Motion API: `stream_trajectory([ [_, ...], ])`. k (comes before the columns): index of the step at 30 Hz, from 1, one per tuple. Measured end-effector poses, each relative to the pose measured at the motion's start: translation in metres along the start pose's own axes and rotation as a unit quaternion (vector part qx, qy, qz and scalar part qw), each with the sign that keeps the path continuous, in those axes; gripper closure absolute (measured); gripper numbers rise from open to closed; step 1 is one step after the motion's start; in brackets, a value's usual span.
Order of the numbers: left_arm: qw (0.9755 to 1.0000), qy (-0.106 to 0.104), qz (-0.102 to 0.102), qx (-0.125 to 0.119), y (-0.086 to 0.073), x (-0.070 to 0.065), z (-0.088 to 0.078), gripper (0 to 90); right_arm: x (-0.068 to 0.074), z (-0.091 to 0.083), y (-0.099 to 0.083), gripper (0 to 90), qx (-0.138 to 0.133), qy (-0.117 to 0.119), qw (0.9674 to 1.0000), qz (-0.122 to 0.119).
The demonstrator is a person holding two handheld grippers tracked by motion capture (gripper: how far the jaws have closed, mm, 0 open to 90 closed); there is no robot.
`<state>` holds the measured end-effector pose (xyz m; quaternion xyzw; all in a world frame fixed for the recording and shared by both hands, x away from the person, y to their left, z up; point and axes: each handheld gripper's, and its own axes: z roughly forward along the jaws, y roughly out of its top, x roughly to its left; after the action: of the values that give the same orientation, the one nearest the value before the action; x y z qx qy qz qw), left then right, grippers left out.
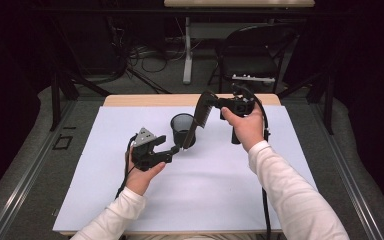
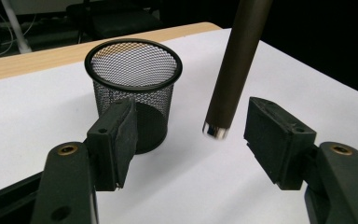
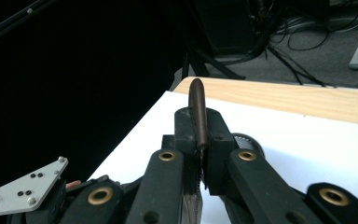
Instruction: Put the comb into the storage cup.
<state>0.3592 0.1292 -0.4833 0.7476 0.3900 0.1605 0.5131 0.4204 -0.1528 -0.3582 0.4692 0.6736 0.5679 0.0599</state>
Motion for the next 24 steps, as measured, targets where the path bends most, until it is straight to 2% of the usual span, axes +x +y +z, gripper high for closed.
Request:
stream_trajectory([
  [6,1.0000,0.000,0.000,0.008,0.000,0.002,0.000,33.9,-0.003,-0.004,0.006,87.0,-0.009,-0.010,0.9999,-0.006],
  [12,0.9998,-0.002,0.018,0.012,-0.001,0.003,0.004,33.9,-0.003,-0.007,0.012,87.0,-0.014,-0.020,0.9997,-0.010],
  [16,0.9996,-0.010,0.015,0.023,-0.002,0.002,0.005,33.6,-0.002,-0.009,0.016,87.0,-0.015,-0.027,0.9994,-0.016],
  [18,0.9994,-0.013,0.013,0.028,-0.002,0.002,0.006,30.2,-0.001,-0.010,0.018,87.0,-0.017,-0.030,0.9992,-0.019],
  [24,0.9995,-0.008,0.015,0.027,-0.002,0.002,0.006,26.1,0.000,-0.012,0.026,87.0,-0.022,-0.038,0.9988,-0.024],
])
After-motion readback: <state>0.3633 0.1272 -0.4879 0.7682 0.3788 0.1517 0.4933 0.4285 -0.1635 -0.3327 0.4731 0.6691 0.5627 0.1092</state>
